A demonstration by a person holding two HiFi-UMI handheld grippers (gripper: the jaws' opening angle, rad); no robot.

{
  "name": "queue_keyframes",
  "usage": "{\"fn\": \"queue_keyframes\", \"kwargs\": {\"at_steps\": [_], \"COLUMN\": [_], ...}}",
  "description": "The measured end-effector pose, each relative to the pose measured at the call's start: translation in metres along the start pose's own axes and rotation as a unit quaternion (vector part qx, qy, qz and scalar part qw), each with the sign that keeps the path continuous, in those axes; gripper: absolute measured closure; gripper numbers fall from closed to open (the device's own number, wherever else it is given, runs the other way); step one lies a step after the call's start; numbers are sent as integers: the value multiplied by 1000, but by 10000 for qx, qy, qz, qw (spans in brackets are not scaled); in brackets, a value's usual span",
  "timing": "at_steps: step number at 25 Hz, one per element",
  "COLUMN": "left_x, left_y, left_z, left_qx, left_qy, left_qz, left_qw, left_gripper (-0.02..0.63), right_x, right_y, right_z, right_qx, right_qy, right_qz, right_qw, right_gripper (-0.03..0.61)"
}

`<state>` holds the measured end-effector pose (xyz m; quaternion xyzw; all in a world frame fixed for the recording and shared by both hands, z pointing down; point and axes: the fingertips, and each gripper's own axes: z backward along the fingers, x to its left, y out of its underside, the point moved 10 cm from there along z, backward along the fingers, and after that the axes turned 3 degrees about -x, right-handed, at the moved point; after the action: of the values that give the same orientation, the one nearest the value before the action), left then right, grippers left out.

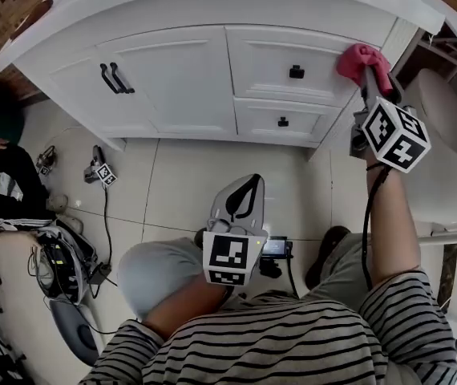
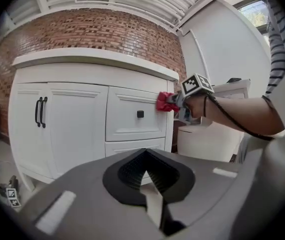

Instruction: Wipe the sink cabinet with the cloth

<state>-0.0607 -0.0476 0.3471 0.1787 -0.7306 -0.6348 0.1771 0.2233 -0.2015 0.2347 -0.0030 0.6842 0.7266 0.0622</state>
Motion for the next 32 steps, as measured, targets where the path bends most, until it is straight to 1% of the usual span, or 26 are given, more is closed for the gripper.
{"fn": "queue_keyframes", "kwargs": {"at_steps": [1,2,3,4,5,6,8,9,10,11,12,14,16,18,21,22,23,25,28,29,32], "left_x": [1,3,4,5,5,5,1,0,-1,-1,0,3,6,9,13,14,14,15,20,23,27], "left_y": [0,0,0,0,0,0,-2,-3,-4,-4,-4,-2,-4,-6,-4,-2,-1,2,5,5,3], "left_z": [0,1,1,1,1,1,-1,-1,-1,0,1,4,7,9,9,9,9,10,13,15,18], "left_qx": [0,-1,-5,-10,-12,-17,-93,-140,-169,-173,-158,-100,-58,-67,-54,-35,-21,-4,36,37,-17], "left_qy": [-17,-31,-39,-39,-29,-11,38,58,65,55,25,-42,-43,-7,56,81,101,108,49,17,-34], "left_qz": [17,54,106,165,218,255,254,219,176,141,131,225,395,465,477,487,486,444,504,577,735], "left_qw": [10000,10000,9999,9999,9998,9997,9996,9996,9997,9997,9998,9997,9992,9989,9988,9988,9988,9990,9987,9983,9973], "left_gripper": [614,614,614,614,614,614,614,614,614,614,614,614,614,614,614,614,614,614,614,614,614], "right_x": [-13,-19,-17,-5,14,39,97,127,154,176,192,205,197,172,122,107,94,70,26,12,-16], "right_y": [-2,-4,-7,-7,-6,-2,12,20,28,36,44,54,56,52,47,47,46,47,51,52,49], "right_z": [5,11,16,19,18,15,1,-8,-18,-27,-36,-50,-55,-51,-40,-36,-31,-22,-13,-8,18], "right_qx": [16,22,1,-37,-63,-55,86,201,324,444,547,669,717,762,797,798,785,724,742,765,653], "right_qy": [267,444,453,268,-78,-522,-1442,-1819,-2095,-2263,-2338,-2333,-2216,-1951,-1406,-1318,-1251,-999,-313,-99,794], "right_qz": [-76,-187,-303,-387,-429,-441,-394,-321,-201,-36,157,549,805,731,219,12,-172,-342,-341,-376,-583], "right_qw": [9996,9988,9985,9989,9990,9976,9887,9826,9771,9730,9706,9685,9692,9751,9866,9881,9889,9918,9962,9963,9930], "right_gripper": [476,478,481,482,482,482,482,482,482,482,482,482,480,480,482,469,469,472,479,463,477]}}
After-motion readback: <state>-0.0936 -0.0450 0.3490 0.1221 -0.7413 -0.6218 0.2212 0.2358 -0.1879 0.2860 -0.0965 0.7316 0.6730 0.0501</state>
